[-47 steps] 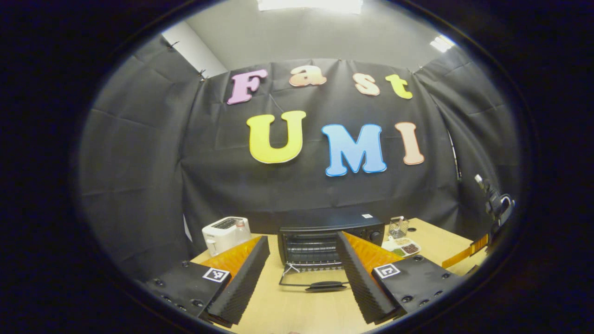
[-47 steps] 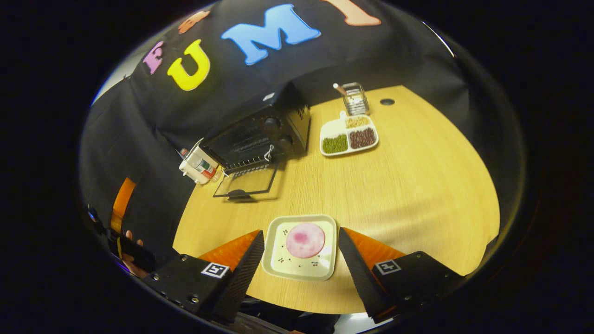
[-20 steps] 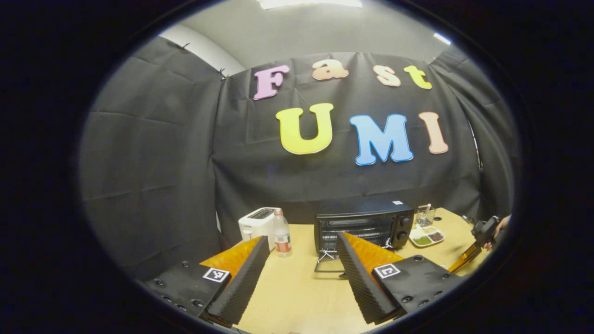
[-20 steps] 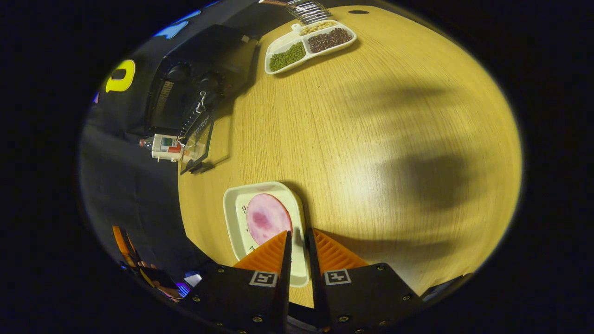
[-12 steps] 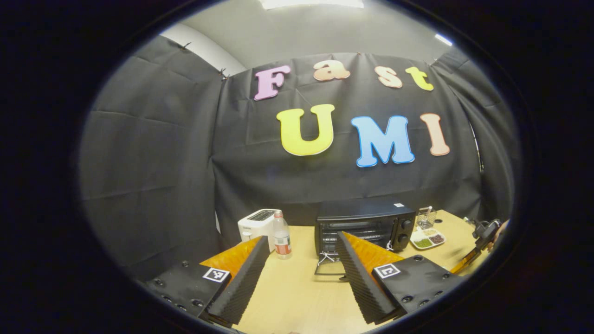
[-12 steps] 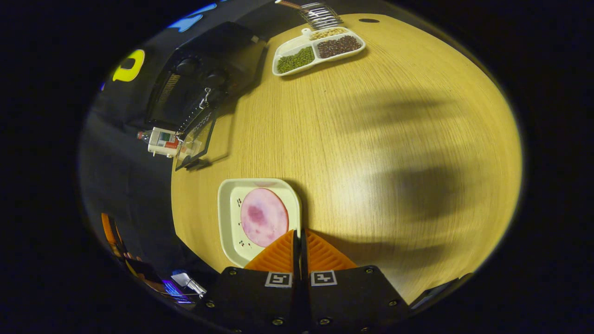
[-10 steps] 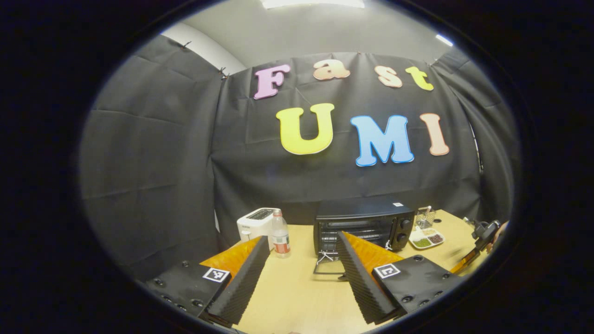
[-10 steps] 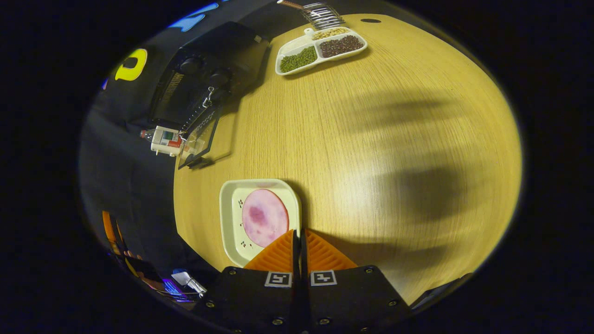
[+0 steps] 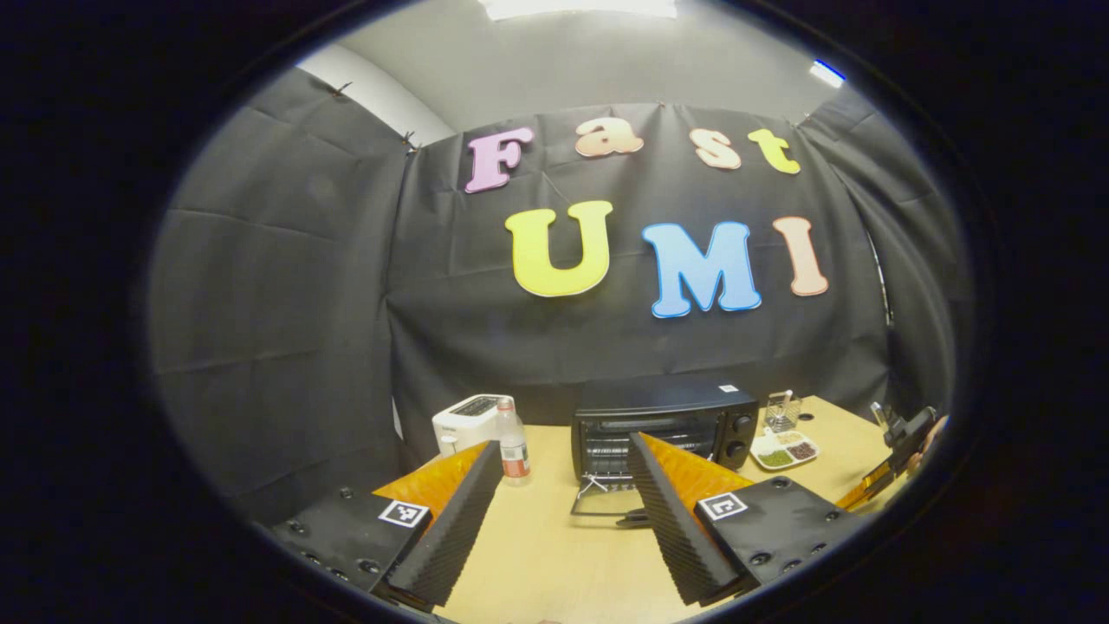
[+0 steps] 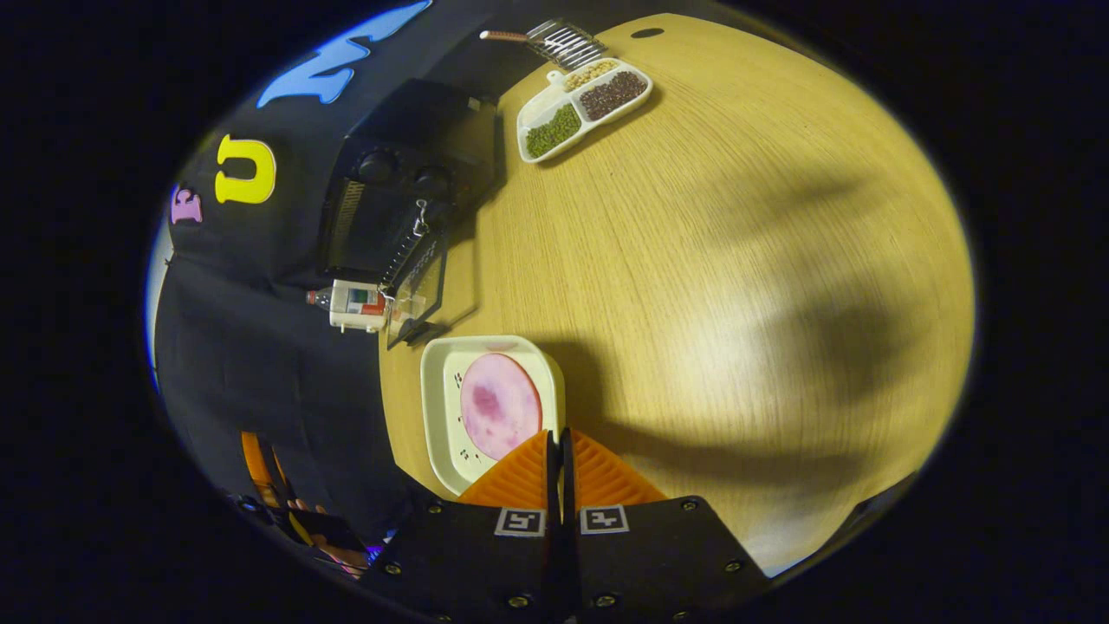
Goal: Open the electric oven with the left hand, put the food in, and close the electric oven.
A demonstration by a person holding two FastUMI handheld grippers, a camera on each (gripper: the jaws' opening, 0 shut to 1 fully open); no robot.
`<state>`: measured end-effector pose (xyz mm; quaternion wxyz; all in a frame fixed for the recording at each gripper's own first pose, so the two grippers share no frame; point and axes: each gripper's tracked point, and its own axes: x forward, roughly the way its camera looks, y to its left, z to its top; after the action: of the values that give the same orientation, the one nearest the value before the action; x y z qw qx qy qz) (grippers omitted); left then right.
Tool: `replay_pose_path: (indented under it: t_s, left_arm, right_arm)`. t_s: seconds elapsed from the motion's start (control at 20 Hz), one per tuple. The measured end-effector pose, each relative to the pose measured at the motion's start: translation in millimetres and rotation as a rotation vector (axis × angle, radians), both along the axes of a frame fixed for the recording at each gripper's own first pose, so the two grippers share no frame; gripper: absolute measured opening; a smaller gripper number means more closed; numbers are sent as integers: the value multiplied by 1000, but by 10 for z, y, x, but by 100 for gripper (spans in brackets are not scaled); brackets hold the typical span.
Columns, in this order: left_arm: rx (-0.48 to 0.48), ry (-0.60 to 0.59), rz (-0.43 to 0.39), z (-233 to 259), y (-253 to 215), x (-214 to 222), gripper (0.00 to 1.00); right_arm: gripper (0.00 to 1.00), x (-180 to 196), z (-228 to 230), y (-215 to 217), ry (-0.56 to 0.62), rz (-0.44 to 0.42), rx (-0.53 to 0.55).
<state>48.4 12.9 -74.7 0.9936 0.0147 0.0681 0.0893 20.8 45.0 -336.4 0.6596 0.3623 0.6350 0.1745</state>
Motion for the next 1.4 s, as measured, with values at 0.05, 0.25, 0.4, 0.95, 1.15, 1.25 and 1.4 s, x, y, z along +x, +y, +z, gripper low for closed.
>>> replay_pose_path:
  t_s: [0.05, 0.25, 0.4, 0.95, 1.15, 1.25, 1.4]
  left_arm:
    - [-3, -6, 0, -11, -33, -6, 100]
    - [7, -17, 8, 21, -110, -102, 100]
    - [-13, -15, 7, 2, -135, -153, 100]
    - [-23, -35, -46, -29, 334, 306, 100]
    - [-23, -33, -55, -83, 562, 463, 97]
    - [-30, -29, -61, -134, 649, 553, 97]
    - [-39, -20, -72, -198, 783, 679, 97]
  right_arm:
    - [1, 20, 60, 50, -3, -22, 6]
    - [1, 65, 272, 223, -2, -106, -1]
    - [1, 119, 395, 390, -6, -142, 3]
    - [1, 757, 630, 1149, 27, -414, 28]
    - [1, 951, 563, 1317, 46, -514, 26]
    - [0, 1065, 538, 1417, 56, -578, 33]
    - [1, 1197, 529, 1500, 74, -673, 45]
